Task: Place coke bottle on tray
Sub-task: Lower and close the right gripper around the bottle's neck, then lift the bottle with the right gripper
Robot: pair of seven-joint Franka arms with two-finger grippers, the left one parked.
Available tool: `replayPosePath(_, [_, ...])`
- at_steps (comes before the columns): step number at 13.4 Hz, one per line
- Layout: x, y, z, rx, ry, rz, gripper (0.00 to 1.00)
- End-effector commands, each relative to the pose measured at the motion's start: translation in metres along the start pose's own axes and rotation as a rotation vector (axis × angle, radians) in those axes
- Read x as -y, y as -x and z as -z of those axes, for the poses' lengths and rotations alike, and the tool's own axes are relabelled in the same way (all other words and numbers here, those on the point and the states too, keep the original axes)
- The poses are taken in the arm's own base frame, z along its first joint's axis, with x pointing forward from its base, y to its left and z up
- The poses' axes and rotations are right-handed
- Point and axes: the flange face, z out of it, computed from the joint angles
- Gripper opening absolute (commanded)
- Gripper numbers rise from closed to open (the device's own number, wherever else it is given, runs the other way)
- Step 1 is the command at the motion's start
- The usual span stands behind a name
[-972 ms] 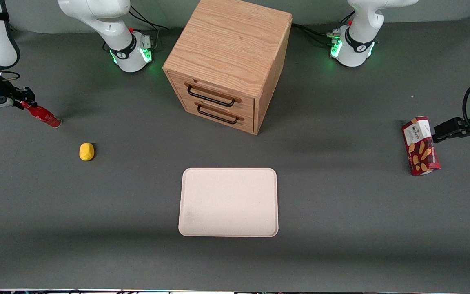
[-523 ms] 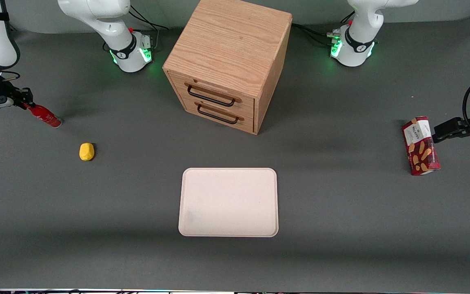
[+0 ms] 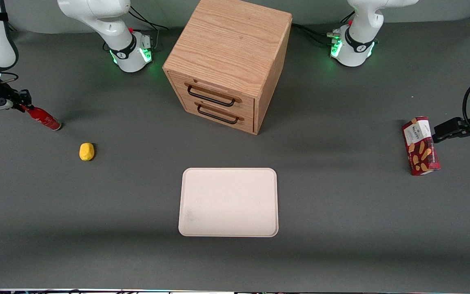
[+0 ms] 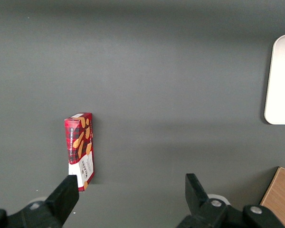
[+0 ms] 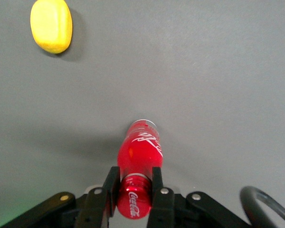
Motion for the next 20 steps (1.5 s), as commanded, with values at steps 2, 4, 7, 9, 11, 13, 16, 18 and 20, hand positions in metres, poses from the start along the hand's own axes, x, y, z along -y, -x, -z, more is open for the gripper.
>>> replayPosePath(2, [-0.018,-0.024,0.067,-0.007,-0.027,-0.013,0.00])
replayPosePath(4, [-0.025,-0.030,0.100,0.000,-0.043,-0.018,0.00])
replayPosePath(7, [-0.033,-0.034,0.162,-0.010,-0.075,-0.034,0.00])
replayPosePath(9, [-0.036,-0.031,0.205,-0.021,-0.081,-0.038,0.00])
replayPosePath(11, [-0.030,-0.035,0.245,-0.024,-0.074,-0.028,0.00])
replayPosePath(13, [-0.028,-0.034,0.284,-0.045,-0.046,-0.027,0.00])
replayPosePath(16, [-0.021,-0.038,0.318,-0.054,-0.023,-0.017,0.00])
replayPosePath(18, [-0.012,-0.049,0.316,-0.079,-0.059,-0.006,0.00])
replayPosePath(20, [0.013,-0.080,0.317,-0.096,-0.091,-0.023,0.00])
